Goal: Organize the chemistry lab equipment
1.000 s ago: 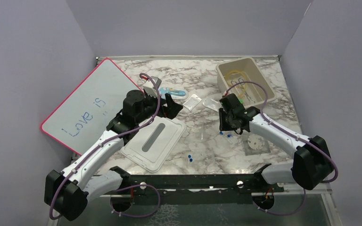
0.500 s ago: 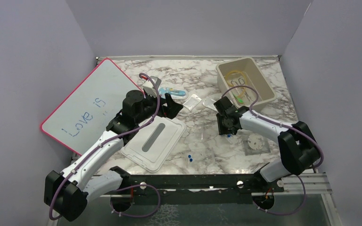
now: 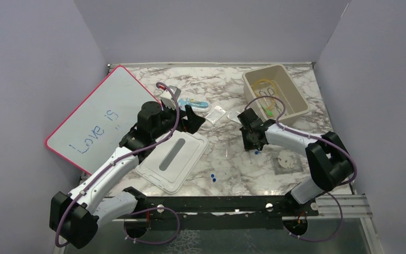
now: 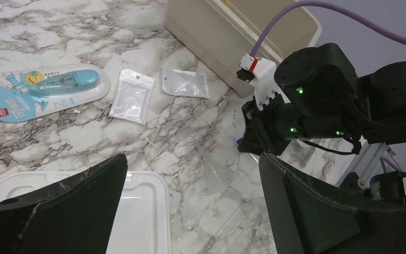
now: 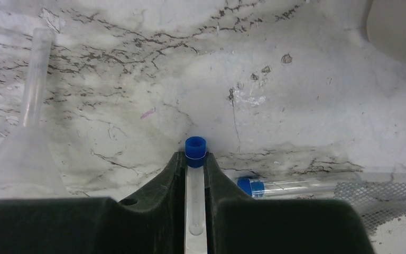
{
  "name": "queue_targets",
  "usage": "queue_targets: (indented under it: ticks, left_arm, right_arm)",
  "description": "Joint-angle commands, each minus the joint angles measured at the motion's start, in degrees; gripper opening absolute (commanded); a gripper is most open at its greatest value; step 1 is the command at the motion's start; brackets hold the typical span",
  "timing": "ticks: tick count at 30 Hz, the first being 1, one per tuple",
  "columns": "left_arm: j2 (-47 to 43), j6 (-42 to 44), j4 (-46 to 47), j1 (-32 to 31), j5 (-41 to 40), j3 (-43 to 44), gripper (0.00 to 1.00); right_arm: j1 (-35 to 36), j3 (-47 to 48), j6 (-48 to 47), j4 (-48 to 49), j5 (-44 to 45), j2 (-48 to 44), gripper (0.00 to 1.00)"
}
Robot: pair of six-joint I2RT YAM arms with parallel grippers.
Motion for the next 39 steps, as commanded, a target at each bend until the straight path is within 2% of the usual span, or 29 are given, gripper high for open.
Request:
queue_targets:
  ticks: [1, 7, 11, 15, 18, 24, 30, 34, 39]
  left_arm:
    - [0.5, -0.77, 2.63, -0.35, 0.58, -1.13, 0.97]
    - [2.25, -4.65, 5.42, -0.5, 4.85, -2.12, 0.97]
    - [4.1, -6.53, 11.01, -1.82, 11.35, -3.24, 0.97]
    - [6.89, -10.27, 15.03, -4.51, 12.19, -2.48, 0.97]
    - [9.46, -12.73, 16.16, -6.85, 10.53, -0.9, 0.97]
    - [12.69, -13.07, 17.13, -11.14, 6.63, 1.96, 0.85]
    - [13.13, -13.62, 17.47, -12.58, 1.67, 2.8, 0.66]
    - [12.86, -13.13, 18.08, -13.17, -0.3, 2.39, 0.57]
    - [13.11, -11.36, 18.46, -13.4, -0.43, 2.51, 0.38]
  right_arm:
    - [0.21, -0.28, -1.67, 5.29, -1.07, -2.56, 0.12]
    - [0.23, -1.5, -1.63, 15.36, -4.48, -13.89, 0.13]
    - [0.21, -3.83, 1.47, 25.62, -9.52, -21.91, 0.13]
    - [0.21, -6.08, 7.33, 36.91, -16.89, -26.87, 0.13]
    - [0.21, -6.17, 11.4, 41.61, -20.36, -28.23, 0.13]
    - [0.21, -6.68, 18.31, 47.57, -25.46, -29.27, 0.13]
    - [0.21, -7.0, 20.94, 48.03, -27.39, -29.82, 0.13]
    - [0.21, -7.42, 21.34, 48.03, -28.36, -30.1, 0.13]
    - [0.21, -7.63, 21.57, 47.83, -29.79, -29.94, 0.13]
